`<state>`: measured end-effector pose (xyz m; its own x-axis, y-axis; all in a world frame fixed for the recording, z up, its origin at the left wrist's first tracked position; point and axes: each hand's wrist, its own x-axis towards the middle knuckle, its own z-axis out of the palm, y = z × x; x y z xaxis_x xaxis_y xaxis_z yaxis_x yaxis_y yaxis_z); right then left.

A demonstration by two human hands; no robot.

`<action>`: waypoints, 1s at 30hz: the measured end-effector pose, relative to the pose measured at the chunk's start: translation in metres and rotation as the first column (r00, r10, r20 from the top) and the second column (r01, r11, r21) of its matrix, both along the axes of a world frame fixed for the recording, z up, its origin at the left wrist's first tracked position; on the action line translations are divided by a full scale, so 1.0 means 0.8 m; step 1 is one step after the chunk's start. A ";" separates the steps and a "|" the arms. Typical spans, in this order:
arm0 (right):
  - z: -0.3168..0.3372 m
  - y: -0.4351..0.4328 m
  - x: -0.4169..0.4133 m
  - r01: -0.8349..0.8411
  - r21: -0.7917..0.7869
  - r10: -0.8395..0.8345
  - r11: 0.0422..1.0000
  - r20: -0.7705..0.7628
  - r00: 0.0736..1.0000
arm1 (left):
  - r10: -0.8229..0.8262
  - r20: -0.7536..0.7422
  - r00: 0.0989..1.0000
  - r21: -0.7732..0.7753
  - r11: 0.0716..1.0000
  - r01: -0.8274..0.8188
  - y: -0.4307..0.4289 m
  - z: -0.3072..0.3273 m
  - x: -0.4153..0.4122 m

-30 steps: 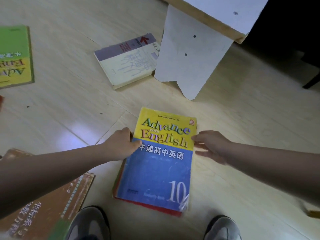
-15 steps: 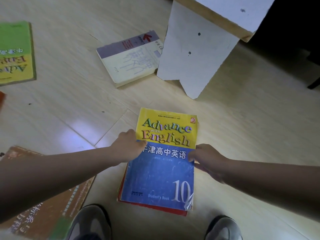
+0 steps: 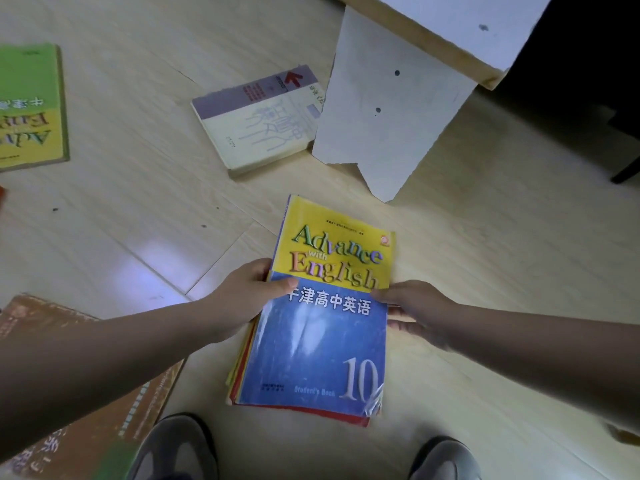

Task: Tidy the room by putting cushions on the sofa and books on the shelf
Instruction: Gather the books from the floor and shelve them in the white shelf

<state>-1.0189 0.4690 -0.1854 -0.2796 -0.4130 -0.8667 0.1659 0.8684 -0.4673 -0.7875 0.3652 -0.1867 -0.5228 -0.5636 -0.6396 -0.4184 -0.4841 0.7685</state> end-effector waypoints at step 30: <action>0.055 -0.057 -0.012 -0.166 -0.684 -0.077 0.710 -0.310 0.947 | 0.045 -0.207 0.977 -0.537 0.830 -0.152 -0.050 0.053 -0.032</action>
